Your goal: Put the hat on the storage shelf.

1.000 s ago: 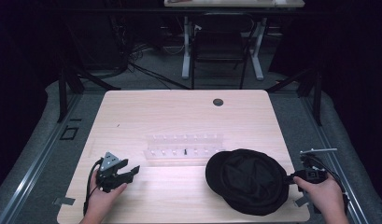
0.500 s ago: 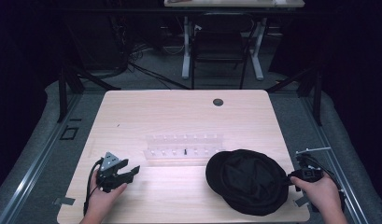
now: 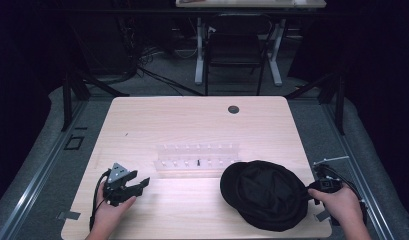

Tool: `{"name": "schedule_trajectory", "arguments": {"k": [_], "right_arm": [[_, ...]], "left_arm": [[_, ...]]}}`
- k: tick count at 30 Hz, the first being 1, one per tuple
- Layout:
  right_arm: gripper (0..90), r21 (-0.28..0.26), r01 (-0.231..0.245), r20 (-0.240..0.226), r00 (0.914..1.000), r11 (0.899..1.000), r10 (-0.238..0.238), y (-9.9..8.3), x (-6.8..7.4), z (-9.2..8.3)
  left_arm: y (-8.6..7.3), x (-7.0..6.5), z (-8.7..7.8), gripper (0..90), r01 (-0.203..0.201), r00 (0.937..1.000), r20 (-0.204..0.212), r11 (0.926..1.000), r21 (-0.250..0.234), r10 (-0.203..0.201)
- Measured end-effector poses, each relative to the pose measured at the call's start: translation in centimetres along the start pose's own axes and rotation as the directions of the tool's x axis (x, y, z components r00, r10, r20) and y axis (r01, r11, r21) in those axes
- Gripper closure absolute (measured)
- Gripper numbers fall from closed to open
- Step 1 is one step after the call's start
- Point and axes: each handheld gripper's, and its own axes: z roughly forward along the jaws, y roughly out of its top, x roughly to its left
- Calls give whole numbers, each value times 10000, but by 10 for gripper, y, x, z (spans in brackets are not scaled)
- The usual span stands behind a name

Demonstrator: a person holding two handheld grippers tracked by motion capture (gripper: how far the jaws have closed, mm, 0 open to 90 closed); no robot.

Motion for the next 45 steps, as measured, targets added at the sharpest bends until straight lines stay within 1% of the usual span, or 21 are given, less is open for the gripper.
{"name": "schedule_trajectory", "arguments": {"k": [4,8,11,15,16,18,19,20,21,23,24,25,26,27,28,29,38,40,41,42,45], "right_arm": [[858,218,-34,68,10000,9998,33,1,1,-1],[870,-80,-198,-220,9996,9998,196,1,0,0],[874,209,2,-112,9999,9998,0,2,0,-4],[877,42,-70,-179,9998,10000,71,1,1,-8],[878,-465,-599,-65,9982,9971,596,-1,6,-7],[879,39,44,-195,9998,10000,-43,1,4,-14],[879,-67,-10,-248,9997,10000,8,1,6,-16],[879,-231,-153,122,9998,9996,156,0,11,-20],[879,-240,34,-194,9998,9997,-39,0,11,-22],[879,-305,-15,30,10000,9995,16,0,14,-25],[879,-313,164,-221,9996,9994,-170,0,15,-28],[879,-889,-257,-281,9993,9957,233,-2,21,-27],[879,-345,324,-200,9993,9989,-331,0,21,-37],[879,-345,324,-200,9993,9989,-331,0,21,-37],[879,-165,581,226,9981,9982,-577,1,25,-46],[880,-391,474,-133,9988,9981,-479,1,27,-46],[879,-507,824,162,9965,9953,-817,2,43,-71],[879,-187,1154,380,9927,9931,-1146,4,47,-82],[879,-187,1154,380,9927,9931,-1146,4,47,-82],[879,-680,833,55,9965,9942,-831,3,51,-80],[879,-374,1182,80,9930,9923,-1180,7,54,-88]], "left_arm": [[0,0,0,426,-2,10000,-15,10000,23,2],[0,0,0,425,9,10000,-17,10000,-10,-9],[0,0,0,425,24,10000,-26,10000,-3,-24],[0,0,0,426,20,10000,-19,10000,4,-20],[0,0,0,426,37,10000,-21,10000,-2,-37],[0,0,0,426,32,10000,-23,10000,-7,-32],[0,0,0,426,32,10000,-35,10000,-10,-32],[0,0,0,426,30,10000,-35,10000,-6,-30],[0,0,0,426,32,10000,-32,10000,-15,-32],[0,0,0,426,39,10000,-31,10000,-16,-39],[0,0,0,426,39,10000,-35,10000,-9,-39],[0,0,0,426,40,10000,-36,10000,-9,-40],[0,0,0,427,42,10000,-36,10000,-12,-42],[0,0,0,427,37,10000,-40,10000,-11,-37],[0,0,0,427,40,10000,-30,10000,-4,-41],[0,0,0,428,36,10000,-35,10000,-5,-36],[0,0,0,429,54,10000,-47,10000,1,-54],[0,0,0,429,44,10000,-59,10000,23,-44],[0,0,0,429,43,10000,-60,10000,25,-43],[0,0,0,428,48,10000,-48,10000,4,-48],[0,0,0,430,47,10000,-58,10000,-6,-47]]}}
